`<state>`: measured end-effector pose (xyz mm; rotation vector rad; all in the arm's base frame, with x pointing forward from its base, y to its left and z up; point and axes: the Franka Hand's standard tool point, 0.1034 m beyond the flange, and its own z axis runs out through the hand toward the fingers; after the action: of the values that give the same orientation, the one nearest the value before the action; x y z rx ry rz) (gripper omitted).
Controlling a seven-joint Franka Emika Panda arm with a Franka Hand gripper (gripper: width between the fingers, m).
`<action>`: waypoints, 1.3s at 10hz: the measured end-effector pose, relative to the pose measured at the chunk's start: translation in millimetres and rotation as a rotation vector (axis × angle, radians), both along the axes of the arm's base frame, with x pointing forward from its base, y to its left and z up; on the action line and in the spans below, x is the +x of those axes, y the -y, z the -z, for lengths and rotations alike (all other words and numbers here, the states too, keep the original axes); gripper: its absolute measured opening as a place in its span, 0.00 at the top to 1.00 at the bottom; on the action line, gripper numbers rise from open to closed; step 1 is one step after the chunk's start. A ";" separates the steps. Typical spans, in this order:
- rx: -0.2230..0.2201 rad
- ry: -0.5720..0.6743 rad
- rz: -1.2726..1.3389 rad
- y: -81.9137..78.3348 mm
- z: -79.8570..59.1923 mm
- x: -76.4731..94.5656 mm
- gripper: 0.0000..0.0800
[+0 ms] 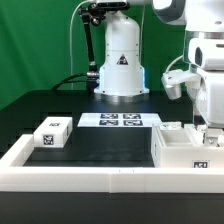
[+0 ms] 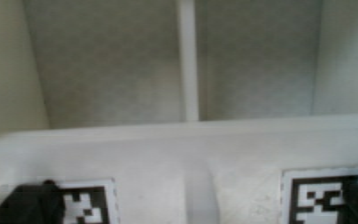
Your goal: Assemble cabinet
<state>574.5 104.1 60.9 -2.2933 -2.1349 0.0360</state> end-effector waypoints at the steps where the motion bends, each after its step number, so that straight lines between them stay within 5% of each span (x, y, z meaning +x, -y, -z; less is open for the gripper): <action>1: -0.006 0.003 -0.003 0.5 -8.6 -5.5 0.00; 2: -0.023 0.012 -0.009 4.1 -29.5 -23.3 0.00; 5: -0.047 0.012 -0.019 16.8 -46.4 -65.6 0.00; 9: -0.044 0.006 -0.017 16.2 -42.1 -63.6 0.00; 13: -0.055 -0.045 -0.043 15.9 -34.6 -88.6 0.00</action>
Offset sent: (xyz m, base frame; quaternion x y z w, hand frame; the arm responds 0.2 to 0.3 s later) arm -0.0455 -0.0030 0.0251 0.0024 0.0040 -0.0006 1.0000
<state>485.9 88.2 95.6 -2.2526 -2.1883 0.1472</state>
